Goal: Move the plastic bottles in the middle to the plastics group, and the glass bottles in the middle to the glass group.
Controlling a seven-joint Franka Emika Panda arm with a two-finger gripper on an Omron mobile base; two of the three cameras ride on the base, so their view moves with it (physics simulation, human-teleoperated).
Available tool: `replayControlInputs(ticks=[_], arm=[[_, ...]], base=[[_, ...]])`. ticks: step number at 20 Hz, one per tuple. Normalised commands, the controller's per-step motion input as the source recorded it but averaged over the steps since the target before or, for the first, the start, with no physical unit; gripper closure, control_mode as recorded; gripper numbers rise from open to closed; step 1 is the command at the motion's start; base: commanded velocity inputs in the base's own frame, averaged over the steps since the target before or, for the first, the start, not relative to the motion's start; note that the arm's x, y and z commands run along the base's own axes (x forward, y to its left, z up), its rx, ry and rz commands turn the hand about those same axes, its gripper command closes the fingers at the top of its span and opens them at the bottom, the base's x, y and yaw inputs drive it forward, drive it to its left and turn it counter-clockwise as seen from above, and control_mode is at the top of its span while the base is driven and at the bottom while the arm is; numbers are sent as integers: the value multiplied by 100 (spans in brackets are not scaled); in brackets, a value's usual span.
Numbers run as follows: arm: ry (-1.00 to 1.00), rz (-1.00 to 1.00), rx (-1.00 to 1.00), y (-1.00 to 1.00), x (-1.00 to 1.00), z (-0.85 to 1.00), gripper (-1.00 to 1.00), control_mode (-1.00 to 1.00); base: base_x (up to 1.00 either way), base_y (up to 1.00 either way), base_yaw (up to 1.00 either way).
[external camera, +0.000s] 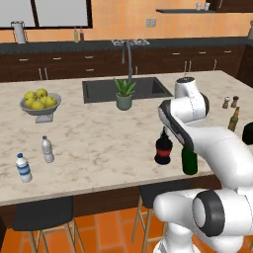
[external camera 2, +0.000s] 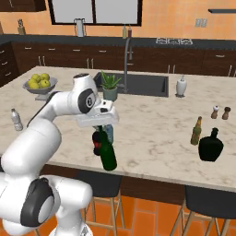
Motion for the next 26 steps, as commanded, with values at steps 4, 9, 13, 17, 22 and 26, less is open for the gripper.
replayControlInputs(ticks=[4, 9, 13, 17, 22, 26], arm=[[9, 0, 0, -72, 27, 4, 100, -100], [0, 0, 0, -76, 22, 10, 100, -100], [0, 0, 0, -79, 16, 3, 100, -100], [0, -6, 0, -78, 24, 0, 100, -100], [-3, -1, 1, -74, 30, 6, 100, -100], [-9, 0, 4, -69, 28, 4, 100, -100]], base=[[0, 0, 0], [0, 0, 0], [0, 0, 0], [0, 0, 0], [0, 0, 0], [0, 0, 0]])
